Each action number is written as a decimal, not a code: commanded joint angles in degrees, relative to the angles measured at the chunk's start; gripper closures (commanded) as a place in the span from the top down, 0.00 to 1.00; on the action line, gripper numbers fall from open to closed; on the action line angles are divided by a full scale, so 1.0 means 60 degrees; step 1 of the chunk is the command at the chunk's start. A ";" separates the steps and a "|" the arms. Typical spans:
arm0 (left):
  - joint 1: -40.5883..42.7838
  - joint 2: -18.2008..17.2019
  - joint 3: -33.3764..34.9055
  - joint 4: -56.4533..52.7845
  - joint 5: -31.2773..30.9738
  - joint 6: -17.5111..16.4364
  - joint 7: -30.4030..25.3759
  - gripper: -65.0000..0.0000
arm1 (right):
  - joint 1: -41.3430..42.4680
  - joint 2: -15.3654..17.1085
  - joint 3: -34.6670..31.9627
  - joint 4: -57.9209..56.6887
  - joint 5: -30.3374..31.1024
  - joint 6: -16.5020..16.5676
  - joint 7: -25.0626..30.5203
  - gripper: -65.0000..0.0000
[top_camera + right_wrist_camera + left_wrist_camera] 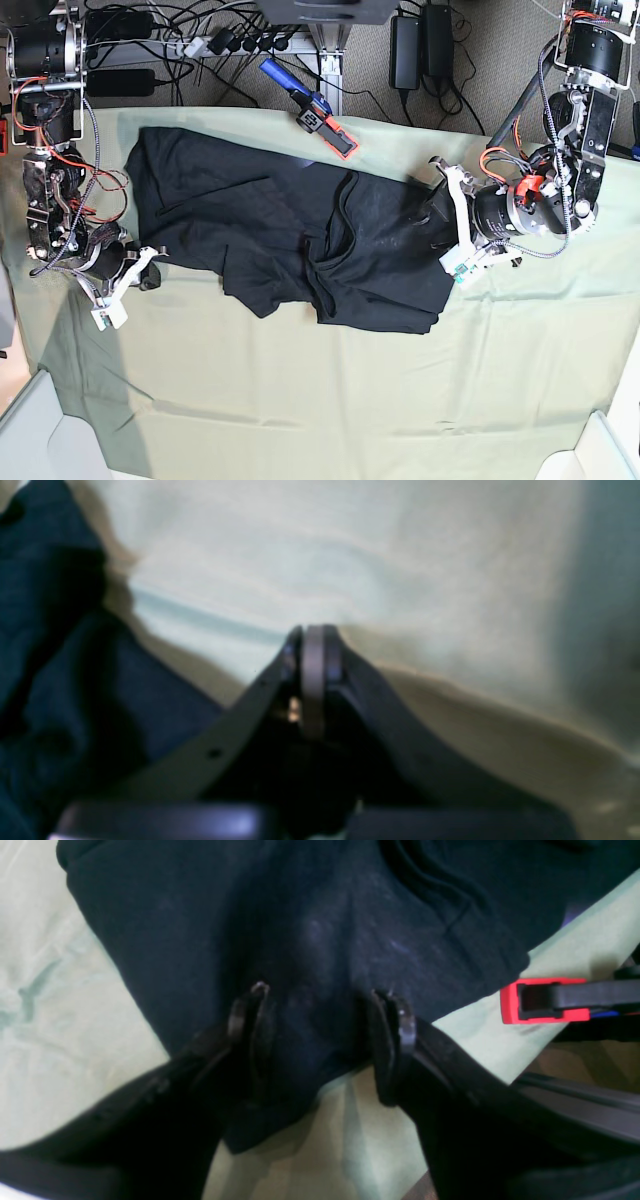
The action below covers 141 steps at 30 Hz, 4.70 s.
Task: Fold the T-shirt properly
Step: 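Grasp the shirt's other end with the right gripper, holding with left, then fold the grasped end over toward the left gripper with the right gripper, then lift and flip the folded bundle over with the right gripper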
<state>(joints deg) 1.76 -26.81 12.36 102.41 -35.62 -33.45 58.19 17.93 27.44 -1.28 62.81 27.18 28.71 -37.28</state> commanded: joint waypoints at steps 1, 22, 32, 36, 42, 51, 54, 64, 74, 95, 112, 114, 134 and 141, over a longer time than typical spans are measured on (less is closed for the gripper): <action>-0.0127 -0.0087 -0.0066 0.0157 -0.0102 -0.0106 -0.0197 0.51 | 0.0178 0.0168 0.0066 0.0044 -0.0375 0.0809 -0.0033 0.00; -0.0135 -0.0404 -0.0226 0.0157 0.0149 -0.0102 -0.0328 0.51 | -0.1177 0.0211 0.5162 0.0772 0.5136 0.0871 -0.4557 0.00; -0.0135 -0.0404 -0.0324 0.0157 -0.0025 -0.0106 -0.0481 0.51 | -0.2459 -0.0222 0.5227 0.0769 0.5832 0.0936 -0.4838 0.35; -0.0135 -0.0404 -0.0324 0.0157 -0.0025 -0.0106 -0.0481 0.51 | -0.2463 -0.0732 0.5220 0.0769 0.5905 0.0933 -0.4870 0.35; -0.0135 -0.0404 -0.0324 0.0157 -0.0025 -0.0106 -0.0481 0.51 | -0.2463 -0.1439 0.5191 0.0769 0.5982 0.0933 -0.4969 0.35; -0.0138 -0.0404 -0.0324 0.0157 -0.0029 -0.0106 -0.0488 0.51 | -0.2463 -0.1847 0.4710 0.0769 0.6047 0.0933 -0.5089 0.35; -0.0138 -0.0404 -0.0324 0.0157 -0.0025 -0.0106 -0.0488 0.51 | -0.2463 -0.1953 0.4342 0.0783 0.6043 0.0933 -0.5118 0.35; -0.0138 -0.0401 -0.0324 0.0157 -0.0029 -0.0106 -0.0488 0.51 | -0.2466 -0.2218 0.4248 0.1909 0.5457 0.0925 -0.5115 0.35; -0.0138 -0.0404 -0.0324 0.0157 -0.0033 -0.0106 -0.0492 0.51 | -0.2463 -0.2218 0.3861 0.2379 0.5176 0.0896 -0.5002 0.35; -0.0131 -0.0404 -0.2178 0.0157 -0.0747 -0.0149 -0.0328 0.51 | -0.2222 -0.0375 0.4543 0.2488 0.4714 0.0892 -0.4495 0.00; -0.0087 -0.0656 -0.2262 0.0153 -0.0597 -0.0146 -0.0131 0.51 | -0.1938 -0.0998 0.4328 0.4674 0.4783 0.0892 -0.4714 0.00; -0.0106 -0.0787 -0.2346 0.0157 -0.0685 -0.0146 -0.0131 0.51 | -0.1938 -0.1359 0.4124 0.4754 0.4783 0.0892 -0.4659 0.00; -0.0157 -0.1304 -0.5676 0.0233 -0.4047 -0.1091 0.0809 0.51 | -0.1370 -0.5617 0.1413 0.5169 0.2058 0.0856 -0.3461 0.00; -0.0153 -0.1304 -0.5676 0.0233 -0.4171 -0.1091 0.0852 0.51 | -0.1195 -0.6011 0.0492 0.5155 0.0943 0.0860 -0.3217 0.00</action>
<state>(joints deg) 1.76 -33.50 -21.19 102.80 -59.53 -38.85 64.14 9.43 -8.40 1.74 92.68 31.81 29.10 -57.93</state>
